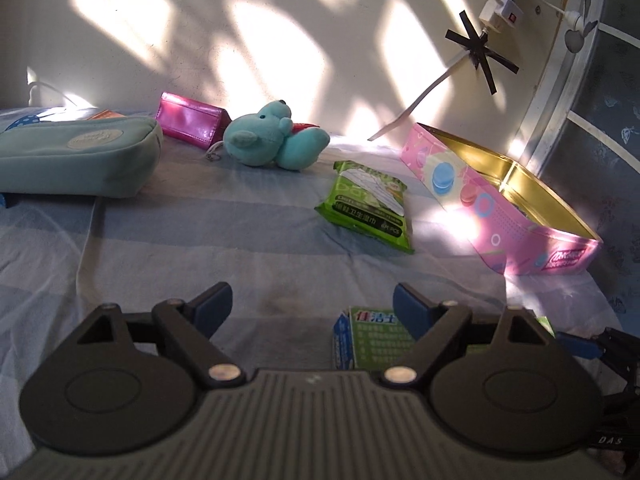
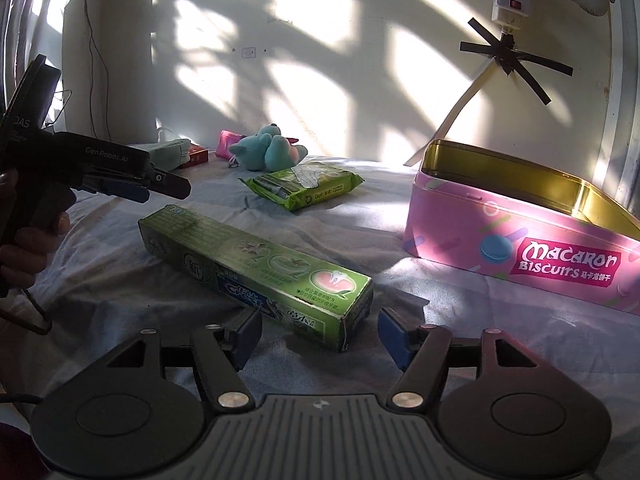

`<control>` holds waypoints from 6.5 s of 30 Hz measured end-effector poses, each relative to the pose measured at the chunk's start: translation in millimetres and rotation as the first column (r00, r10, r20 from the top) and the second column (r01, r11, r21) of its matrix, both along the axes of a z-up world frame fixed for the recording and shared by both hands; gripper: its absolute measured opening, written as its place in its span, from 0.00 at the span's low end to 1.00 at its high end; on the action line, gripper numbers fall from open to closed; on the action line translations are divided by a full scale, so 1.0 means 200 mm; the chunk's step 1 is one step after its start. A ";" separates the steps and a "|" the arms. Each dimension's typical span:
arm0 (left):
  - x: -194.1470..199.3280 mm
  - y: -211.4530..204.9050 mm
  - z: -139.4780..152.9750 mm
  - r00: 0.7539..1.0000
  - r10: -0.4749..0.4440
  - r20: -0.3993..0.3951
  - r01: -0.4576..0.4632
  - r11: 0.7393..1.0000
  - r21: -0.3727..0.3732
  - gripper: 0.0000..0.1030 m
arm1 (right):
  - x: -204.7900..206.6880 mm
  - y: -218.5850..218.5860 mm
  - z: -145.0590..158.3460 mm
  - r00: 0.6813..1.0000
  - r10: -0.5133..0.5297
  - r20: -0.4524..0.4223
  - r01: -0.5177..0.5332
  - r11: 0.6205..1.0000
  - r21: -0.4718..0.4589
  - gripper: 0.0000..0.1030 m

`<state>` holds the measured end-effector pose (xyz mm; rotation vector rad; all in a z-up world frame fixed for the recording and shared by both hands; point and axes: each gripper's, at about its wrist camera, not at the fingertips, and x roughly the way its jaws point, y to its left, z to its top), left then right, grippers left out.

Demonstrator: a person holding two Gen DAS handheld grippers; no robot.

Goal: Organize objects

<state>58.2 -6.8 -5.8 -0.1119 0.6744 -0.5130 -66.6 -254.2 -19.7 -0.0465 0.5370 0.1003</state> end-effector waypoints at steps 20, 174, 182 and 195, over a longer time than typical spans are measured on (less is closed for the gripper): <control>-0.07 -0.44 0.20 0.979 -0.190 0.068 0.195 0.978 -0.071 0.62 | -0.09 -0.15 0.09 0.976 -0.165 0.145 0.172 0.985 -0.034 0.59; 0.63 -0.98 0.36 0.997 -0.069 0.047 0.074 0.990 -0.124 0.54 | 0.48 -0.59 0.31 0.951 -0.223 0.215 0.225 0.974 0.017 0.70; 0.75 -1.40 0.31 0.989 -0.143 0.048 0.145 0.989 -0.034 0.53 | 0.63 -0.94 0.24 0.930 -0.337 0.146 0.334 0.941 0.048 0.70; 0.58 -1.47 0.29 0.969 -0.141 0.203 0.095 0.970 0.222 0.57 | 0.62 -0.91 0.23 0.878 -0.440 0.191 0.451 0.893 -0.016 0.70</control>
